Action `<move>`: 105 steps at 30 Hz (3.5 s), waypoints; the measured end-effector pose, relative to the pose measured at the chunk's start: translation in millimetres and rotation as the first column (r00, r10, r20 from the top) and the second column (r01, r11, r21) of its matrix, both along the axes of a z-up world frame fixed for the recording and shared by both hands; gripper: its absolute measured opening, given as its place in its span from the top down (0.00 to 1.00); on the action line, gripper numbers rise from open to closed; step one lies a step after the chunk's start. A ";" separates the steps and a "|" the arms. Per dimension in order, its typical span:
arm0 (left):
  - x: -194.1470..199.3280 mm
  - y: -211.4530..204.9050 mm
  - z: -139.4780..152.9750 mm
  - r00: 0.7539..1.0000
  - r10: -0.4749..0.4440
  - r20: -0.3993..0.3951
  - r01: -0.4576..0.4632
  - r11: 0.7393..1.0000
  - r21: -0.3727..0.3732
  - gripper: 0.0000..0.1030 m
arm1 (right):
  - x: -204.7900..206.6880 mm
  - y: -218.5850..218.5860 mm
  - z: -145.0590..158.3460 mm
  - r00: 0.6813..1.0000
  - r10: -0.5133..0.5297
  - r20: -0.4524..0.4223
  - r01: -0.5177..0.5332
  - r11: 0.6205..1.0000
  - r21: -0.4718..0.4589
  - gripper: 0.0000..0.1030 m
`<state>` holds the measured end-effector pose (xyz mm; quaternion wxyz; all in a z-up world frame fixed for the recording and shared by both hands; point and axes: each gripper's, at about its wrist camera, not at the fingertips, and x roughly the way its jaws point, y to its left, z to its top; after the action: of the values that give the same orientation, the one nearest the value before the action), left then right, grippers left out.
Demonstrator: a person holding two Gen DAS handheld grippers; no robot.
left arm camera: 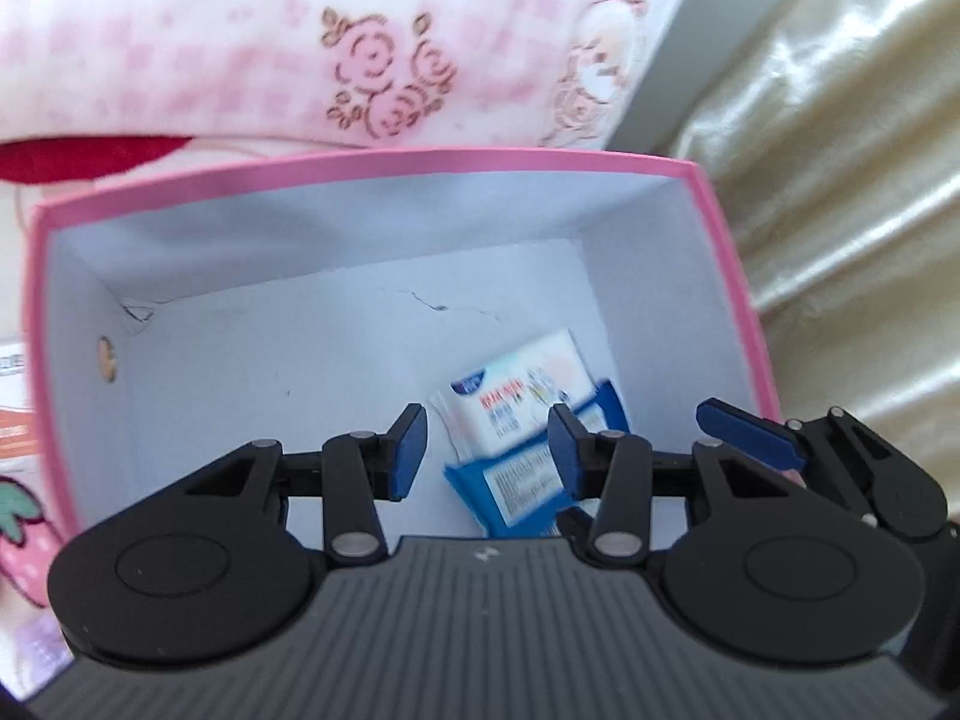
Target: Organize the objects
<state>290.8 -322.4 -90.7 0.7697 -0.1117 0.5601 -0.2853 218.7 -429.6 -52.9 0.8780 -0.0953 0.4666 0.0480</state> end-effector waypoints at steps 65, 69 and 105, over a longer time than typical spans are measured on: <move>-136.3 271.8 38.5 0.984 -0.074 0.165 0.061 0.994 0.086 0.47 | -139.7 214.9 0.6 0.982 0.121 0.144 -0.162 0.932 0.323 0.16; -131.1 272.7 15.3 0.986 -0.021 0.166 0.005 0.996 0.094 0.47 | -133.9 210.8 -18.5 0.976 0.057 0.208 -0.124 0.938 0.325 0.16; -119.5 273.6 -66.3 0.989 0.149 0.004 -0.148 0.983 -0.109 0.47 | -124.3 219.5 -72.7 0.983 0.098 0.158 -0.140 0.950 0.279 0.82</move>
<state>171.3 -48.8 -157.0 0.7851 -0.1930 0.5291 -0.2579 94.4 -210.1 -125.6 0.9089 0.0025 0.3843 0.1617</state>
